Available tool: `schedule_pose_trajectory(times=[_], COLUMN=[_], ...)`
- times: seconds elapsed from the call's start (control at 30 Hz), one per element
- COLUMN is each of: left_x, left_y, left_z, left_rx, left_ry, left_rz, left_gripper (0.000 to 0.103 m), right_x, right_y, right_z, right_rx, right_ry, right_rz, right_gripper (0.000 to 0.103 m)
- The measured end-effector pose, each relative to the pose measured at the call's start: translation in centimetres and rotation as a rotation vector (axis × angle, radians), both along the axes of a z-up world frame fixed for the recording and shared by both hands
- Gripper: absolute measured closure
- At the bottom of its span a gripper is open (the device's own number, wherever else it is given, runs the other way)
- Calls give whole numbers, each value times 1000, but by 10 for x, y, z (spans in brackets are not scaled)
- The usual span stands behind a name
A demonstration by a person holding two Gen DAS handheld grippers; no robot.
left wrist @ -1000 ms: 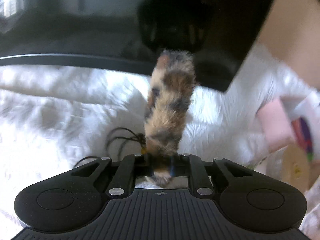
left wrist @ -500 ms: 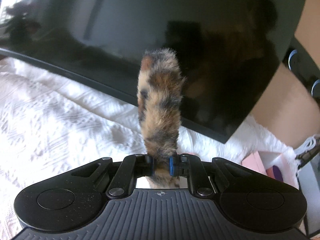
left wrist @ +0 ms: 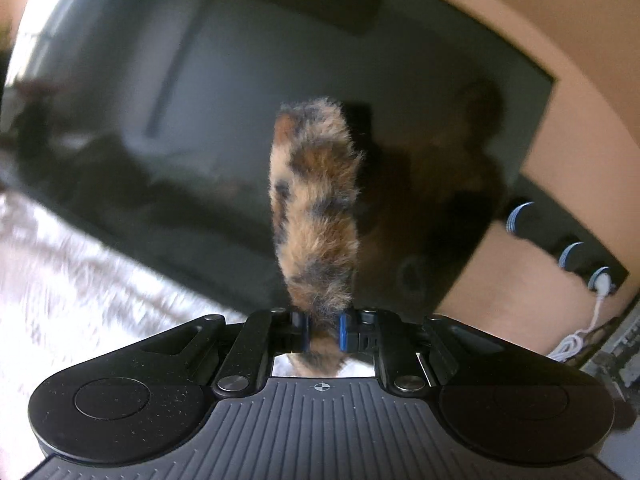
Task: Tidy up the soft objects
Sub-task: 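Lift the fur tail with the left tool while the right tool grasps the lavender headband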
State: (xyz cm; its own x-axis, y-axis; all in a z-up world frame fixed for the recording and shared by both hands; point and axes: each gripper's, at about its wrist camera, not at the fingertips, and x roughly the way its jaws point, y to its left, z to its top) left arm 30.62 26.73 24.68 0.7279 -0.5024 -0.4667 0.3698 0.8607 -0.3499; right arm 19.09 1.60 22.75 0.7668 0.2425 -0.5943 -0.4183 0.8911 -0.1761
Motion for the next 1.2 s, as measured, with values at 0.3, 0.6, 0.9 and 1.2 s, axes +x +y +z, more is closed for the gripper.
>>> schedule_pose_trajectory(times=[0.3, 0.6, 0.9, 1.2], left_x=[-33, -65, -72, -68], left_y=[-73, -169, -250, -322], left_z=[65, 89, 91, 69], left_rx=[-5, -17, -65, -76], left_ry=[-141, -188, -164, -111], left_rz=[-138, -328, -472, -578], left_gripper=[88, 88, 88, 88], right_x=[-16, -40, -54, -59], right_y=[-83, -144, -201, -246], right_z=[58, 80, 77, 59], right_rx=[95, 80, 48, 87], right_ry=[-134, -229, -288, -282], right_rz=[-139, -277, -423, -531], right_gripper=[81, 81, 80, 80])
